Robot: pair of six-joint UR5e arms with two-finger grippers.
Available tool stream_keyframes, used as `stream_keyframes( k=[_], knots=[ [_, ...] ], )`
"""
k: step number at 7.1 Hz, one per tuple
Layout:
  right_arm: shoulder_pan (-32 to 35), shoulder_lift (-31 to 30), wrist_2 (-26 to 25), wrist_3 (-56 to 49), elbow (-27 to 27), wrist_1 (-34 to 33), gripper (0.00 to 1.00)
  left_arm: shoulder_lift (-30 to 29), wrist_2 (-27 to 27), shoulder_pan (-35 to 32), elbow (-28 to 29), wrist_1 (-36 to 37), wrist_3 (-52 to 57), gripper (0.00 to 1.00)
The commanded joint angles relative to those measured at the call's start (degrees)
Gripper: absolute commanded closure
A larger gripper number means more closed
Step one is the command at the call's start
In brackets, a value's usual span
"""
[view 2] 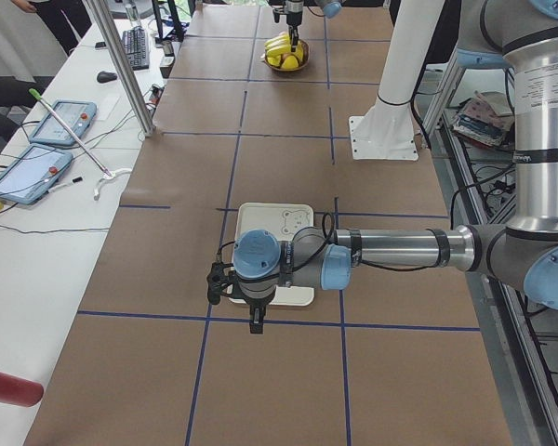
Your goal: Transfer all bananas from basket to plate
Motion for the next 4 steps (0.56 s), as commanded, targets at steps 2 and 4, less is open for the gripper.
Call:
stream_keyframes(
  k=[2, 4],
  knots=[
    [11.5, 0.0, 16.0, -2.4, 3.5, -0.6, 0.99, 0.1, 0.0, -0.1, 0.0, 0.0, 0.1, 0.00],
    [13.5, 1.2, 22.7, -2.3, 6.1, -0.6, 0.99, 1.3, -0.9, -0.1, -0.3, -0.1, 0.4, 0.00]
  ],
)
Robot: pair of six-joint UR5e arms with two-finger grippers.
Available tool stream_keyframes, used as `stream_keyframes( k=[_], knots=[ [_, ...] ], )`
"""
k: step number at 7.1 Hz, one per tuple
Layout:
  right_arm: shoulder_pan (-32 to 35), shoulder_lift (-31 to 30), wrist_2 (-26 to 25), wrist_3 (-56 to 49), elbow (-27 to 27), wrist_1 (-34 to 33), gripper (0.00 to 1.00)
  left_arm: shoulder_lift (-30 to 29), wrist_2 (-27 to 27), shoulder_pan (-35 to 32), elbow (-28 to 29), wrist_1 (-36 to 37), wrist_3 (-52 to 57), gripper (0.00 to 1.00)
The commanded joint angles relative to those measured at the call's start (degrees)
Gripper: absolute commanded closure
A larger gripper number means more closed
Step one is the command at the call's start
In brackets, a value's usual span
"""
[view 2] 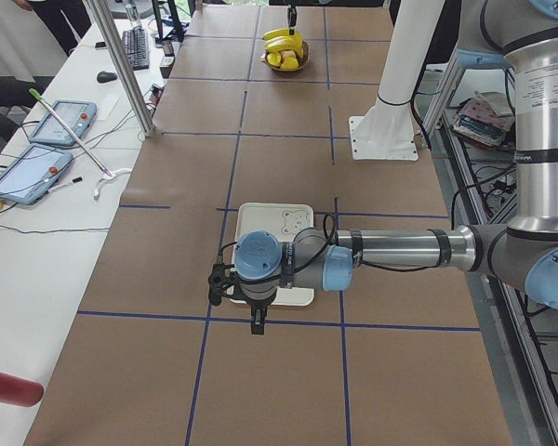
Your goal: Transfer all bananas from basket to plate
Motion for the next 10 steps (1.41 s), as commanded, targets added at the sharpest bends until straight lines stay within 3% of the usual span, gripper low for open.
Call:
stream_keyframes(
  k=[1, 3, 4, 8, 10],
  knots=[
    [0.6, 3.9, 3.6, 0.7, 1.4, -0.1, 1.00, 0.4, -0.7, 0.0, -1.4, -0.1, -0.2, 0.00],
    [-2.6, 10.7, 2.4, 5.3, 0.9, -0.1, 1.00, 0.3, -6.6, 0.0, -1.8, -1.8, -0.3, 0.00],
    [-4.6, 14.7, 1.0, 9.4, 0.5, -0.1, 1.00, 0.3, -6.7, 0.0, -2.2, -3.7, -0.4, 0.00],
    [-19.6, 26.1, -14.6, 25.5, 0.0, 0.4, 0.99, -0.9, -6.7, 0.2, -4.2, -4.6, -0.4, 0.00],
    [-23.4, 30.2, -19.0, 30.7, -1.0, 0.7, 0.99, -1.7, -6.9, 0.4, -4.1, -9.3, -7.0, 0.00]
  ],
)
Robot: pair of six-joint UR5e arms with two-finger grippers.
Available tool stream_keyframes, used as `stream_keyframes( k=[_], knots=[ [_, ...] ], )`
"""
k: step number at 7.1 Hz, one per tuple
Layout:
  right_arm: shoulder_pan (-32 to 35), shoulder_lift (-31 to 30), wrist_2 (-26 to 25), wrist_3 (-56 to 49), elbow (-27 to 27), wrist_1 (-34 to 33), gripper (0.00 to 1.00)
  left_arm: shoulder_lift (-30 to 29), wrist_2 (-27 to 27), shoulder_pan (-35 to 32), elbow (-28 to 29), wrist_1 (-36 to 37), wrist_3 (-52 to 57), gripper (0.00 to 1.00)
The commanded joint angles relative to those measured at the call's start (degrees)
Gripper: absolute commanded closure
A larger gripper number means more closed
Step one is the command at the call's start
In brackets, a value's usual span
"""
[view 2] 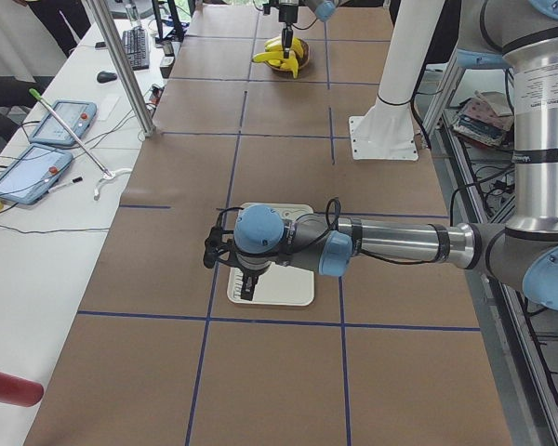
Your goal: Transfer all bananas from basket to plate
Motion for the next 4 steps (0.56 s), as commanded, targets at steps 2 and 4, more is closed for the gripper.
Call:
stream_keyframes(
  k=[2, 4],
  knots=[
    [-4.5, 3.8, -6.4, 4.2, -0.9, 0.2, 0.99, -0.6, -0.1, 3.1, 0.1, -9.8, -12.8, 0.00],
    [-6.0, 5.3, -9.0, 5.1, -0.9, 0.4, 0.99, -2.2, -0.1, 6.9, 0.1, -17.0, -24.4, 0.00]
  ],
)
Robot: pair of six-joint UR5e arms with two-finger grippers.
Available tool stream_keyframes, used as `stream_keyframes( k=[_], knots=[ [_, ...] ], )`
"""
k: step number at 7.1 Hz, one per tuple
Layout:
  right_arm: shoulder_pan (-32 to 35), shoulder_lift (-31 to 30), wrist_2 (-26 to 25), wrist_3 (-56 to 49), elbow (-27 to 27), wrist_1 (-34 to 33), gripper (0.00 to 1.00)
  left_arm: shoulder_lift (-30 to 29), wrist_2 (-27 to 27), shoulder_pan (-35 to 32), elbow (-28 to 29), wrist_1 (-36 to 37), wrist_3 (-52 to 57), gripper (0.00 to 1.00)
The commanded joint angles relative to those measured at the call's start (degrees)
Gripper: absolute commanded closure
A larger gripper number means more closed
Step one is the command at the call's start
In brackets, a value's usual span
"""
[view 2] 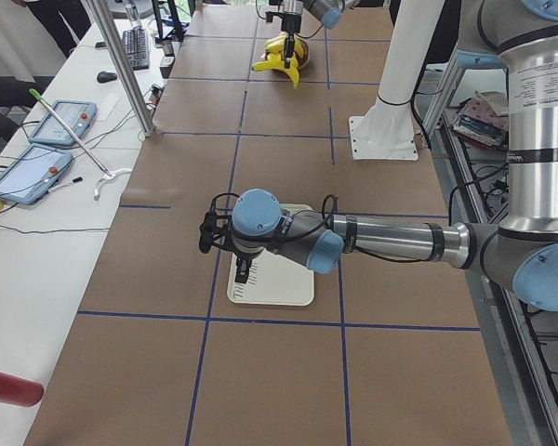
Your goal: Transfer all bananas from basket to plate
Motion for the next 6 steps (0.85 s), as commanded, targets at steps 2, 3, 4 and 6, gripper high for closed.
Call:
stream_keyframes(
  k=[2, 3, 4, 6],
  knots=[
    [-2.8, 2.6, -4.4, 5.5, -0.7, 4.2, 0.99, -4.1, 0.1, 7.6, 0.6, -14.8, -23.8, 0.00],
    [-2.9, 2.6, -4.4, 6.9, -0.9, 5.6, 0.99, -6.3, 0.2, 9.0, 1.0, -19.2, -31.9, 0.00],
    [-2.8, 2.6, -4.4, 7.1, -0.9, 5.7, 0.99, -9.1, 0.2, 10.4, 1.0, -21.0, -37.5, 0.00],
    [-2.7, 2.6, -4.4, 7.1, -0.8, 5.8, 0.99, -10.8, 0.8, 10.7, 0.7, -23.5, -39.4, 0.00]
  ],
)
